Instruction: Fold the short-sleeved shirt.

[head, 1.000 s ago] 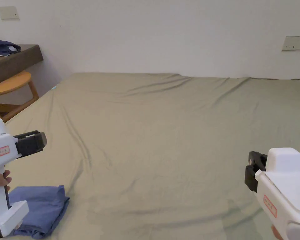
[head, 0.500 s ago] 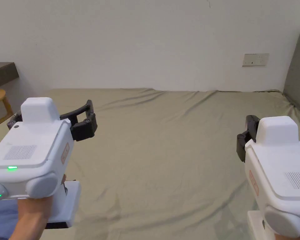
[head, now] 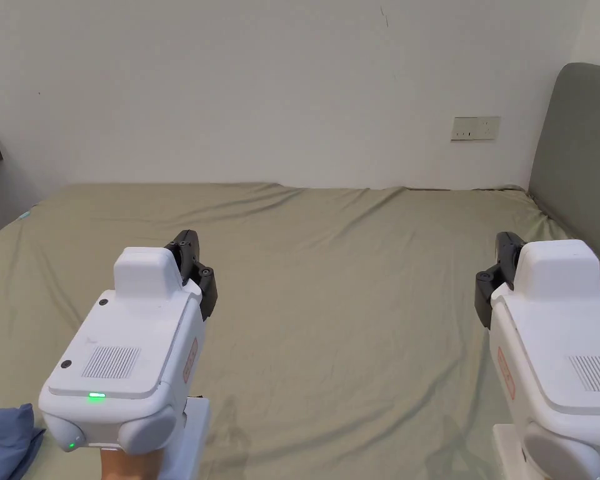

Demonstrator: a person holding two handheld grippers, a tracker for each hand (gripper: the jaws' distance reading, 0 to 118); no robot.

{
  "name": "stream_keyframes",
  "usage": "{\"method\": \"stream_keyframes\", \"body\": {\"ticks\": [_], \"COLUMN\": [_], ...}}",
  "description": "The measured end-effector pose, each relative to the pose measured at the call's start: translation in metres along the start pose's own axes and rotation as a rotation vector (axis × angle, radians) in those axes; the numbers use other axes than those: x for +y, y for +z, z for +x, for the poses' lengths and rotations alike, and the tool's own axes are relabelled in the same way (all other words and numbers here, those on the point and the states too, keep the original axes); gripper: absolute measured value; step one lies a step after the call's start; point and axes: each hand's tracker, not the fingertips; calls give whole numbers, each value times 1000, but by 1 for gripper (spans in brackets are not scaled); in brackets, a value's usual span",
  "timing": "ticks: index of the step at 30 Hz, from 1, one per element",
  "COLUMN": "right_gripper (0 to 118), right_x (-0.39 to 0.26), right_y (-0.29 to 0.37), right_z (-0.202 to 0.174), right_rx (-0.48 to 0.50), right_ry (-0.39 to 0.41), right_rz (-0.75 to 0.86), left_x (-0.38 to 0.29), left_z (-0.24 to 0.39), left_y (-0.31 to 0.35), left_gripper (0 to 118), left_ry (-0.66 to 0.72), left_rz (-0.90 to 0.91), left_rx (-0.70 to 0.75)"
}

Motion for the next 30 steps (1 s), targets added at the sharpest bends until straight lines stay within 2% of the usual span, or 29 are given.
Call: {"method": "stream_keyframes", "body": {"ticks": [30], "right_gripper": [2], "right_x": [3], "right_y": [1], "right_z": [-5], "right_rx": [5], "right_ry": [-2], "right_rz": [0], "left_x": [-4], "left_z": [-6], "left_y": [5], "left_gripper": [0], "left_ry": [-52], "left_rz": [-8], "left_rx": [-7]}}
